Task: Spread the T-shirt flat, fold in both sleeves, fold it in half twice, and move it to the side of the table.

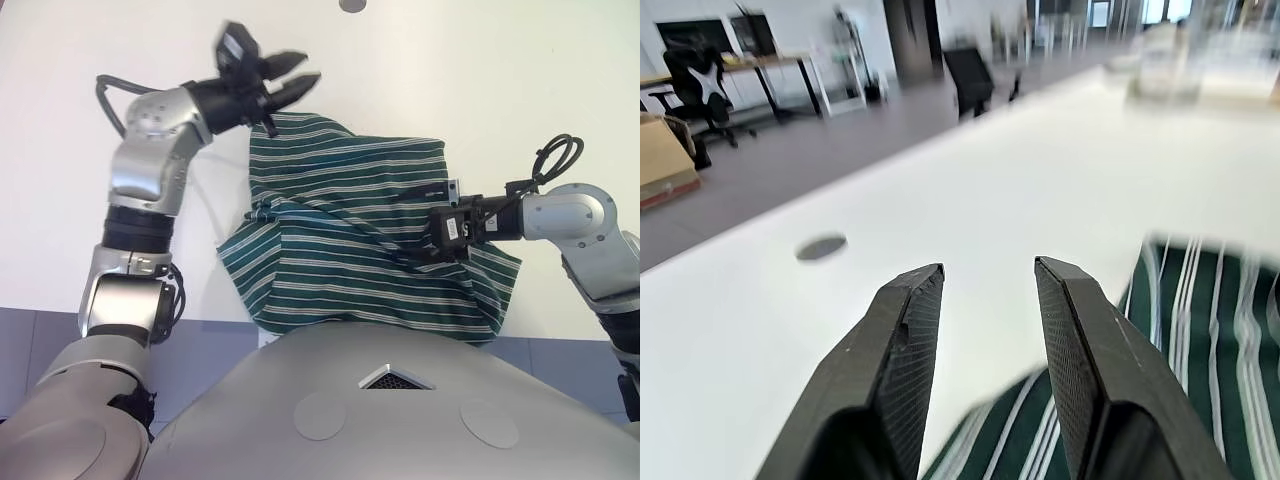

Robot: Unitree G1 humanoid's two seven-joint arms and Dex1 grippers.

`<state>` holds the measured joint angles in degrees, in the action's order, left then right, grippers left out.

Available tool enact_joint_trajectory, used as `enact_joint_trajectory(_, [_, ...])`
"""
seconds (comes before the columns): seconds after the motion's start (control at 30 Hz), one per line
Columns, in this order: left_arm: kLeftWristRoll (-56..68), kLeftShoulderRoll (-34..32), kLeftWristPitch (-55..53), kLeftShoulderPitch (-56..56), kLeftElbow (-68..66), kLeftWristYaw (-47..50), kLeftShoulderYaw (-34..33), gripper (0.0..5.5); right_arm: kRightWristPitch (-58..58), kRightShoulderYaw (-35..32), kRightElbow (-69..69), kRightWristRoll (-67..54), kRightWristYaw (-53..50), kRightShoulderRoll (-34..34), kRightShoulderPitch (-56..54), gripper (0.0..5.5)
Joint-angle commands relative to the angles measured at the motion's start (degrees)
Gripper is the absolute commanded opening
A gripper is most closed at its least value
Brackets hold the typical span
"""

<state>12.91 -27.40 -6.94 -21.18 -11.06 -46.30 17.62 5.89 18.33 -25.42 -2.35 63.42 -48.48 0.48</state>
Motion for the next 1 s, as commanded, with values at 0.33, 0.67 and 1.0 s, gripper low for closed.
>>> enact_joint_trajectory(0.33, [-29.2, -4.6, 21.9, -3.5, -29.8, 5.8, 13.7, 1.66, 5.3, -6.1, 4.8, 1.5, -18.1, 12.7, -11.1, 4.18])
enact_joint_trajectory(0.67, [-30.1, -1.7, 25.3, -3.0, -29.6, 5.8, 14.9, 1.66, -6.8, 11.6, 41.4, 20.9, -24.9, 23.1, -21.6, 4.18])
enact_joint_trajectory(1.0, [-43.5, -1.1, 24.2, 3.6, -30.4, 17.2, 22.9, 1.66, -5.0, -0.3, 87.8, 19.6, -49.3, 21.8, -35.5, 4.18])
